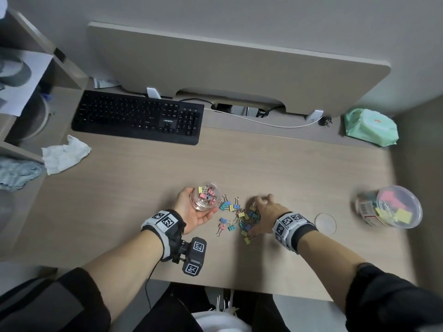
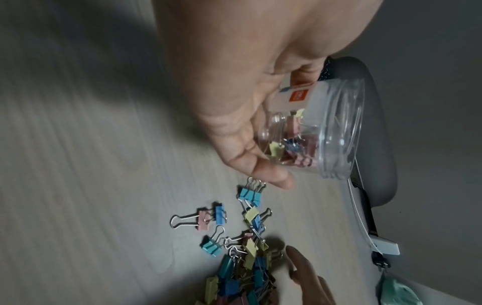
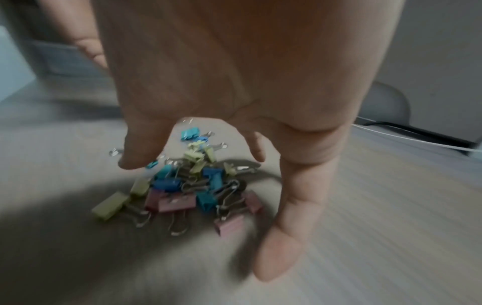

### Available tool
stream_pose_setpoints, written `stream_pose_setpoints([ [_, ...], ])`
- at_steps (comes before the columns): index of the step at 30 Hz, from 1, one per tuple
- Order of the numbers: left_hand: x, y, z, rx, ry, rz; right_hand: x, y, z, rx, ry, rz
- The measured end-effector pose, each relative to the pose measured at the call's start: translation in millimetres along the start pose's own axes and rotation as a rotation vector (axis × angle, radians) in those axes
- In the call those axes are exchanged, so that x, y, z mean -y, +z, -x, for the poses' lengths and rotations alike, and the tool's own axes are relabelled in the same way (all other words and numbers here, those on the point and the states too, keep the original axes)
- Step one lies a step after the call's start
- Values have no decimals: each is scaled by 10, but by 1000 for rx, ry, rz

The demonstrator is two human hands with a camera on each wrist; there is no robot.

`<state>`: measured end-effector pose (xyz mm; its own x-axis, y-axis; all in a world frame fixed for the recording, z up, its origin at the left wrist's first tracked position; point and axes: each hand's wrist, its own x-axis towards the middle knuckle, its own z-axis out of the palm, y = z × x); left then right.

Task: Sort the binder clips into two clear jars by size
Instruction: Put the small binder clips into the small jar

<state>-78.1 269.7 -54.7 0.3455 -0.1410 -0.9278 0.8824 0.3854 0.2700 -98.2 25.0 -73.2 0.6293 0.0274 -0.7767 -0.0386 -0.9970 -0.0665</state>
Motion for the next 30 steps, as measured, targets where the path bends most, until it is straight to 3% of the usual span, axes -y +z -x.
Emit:
stream_pose_setpoints([
  [6,11,-36,-7,-13,0,-8,96,304,-95,-140,-68,64],
  [11,19,-97,-10,-23,2,-13,256,285,-117,-226,-49,-77],
  [21,65,-172,-31,-44,4,-26,280,174,-298,-132,-33,-173],
  [26,77,-148,-32,-43,9,-36,204,34,-323,-67,87,-311],
  [30,74,-77,-24,-34,9,-46,164,-136,-229,-68,74,-494],
])
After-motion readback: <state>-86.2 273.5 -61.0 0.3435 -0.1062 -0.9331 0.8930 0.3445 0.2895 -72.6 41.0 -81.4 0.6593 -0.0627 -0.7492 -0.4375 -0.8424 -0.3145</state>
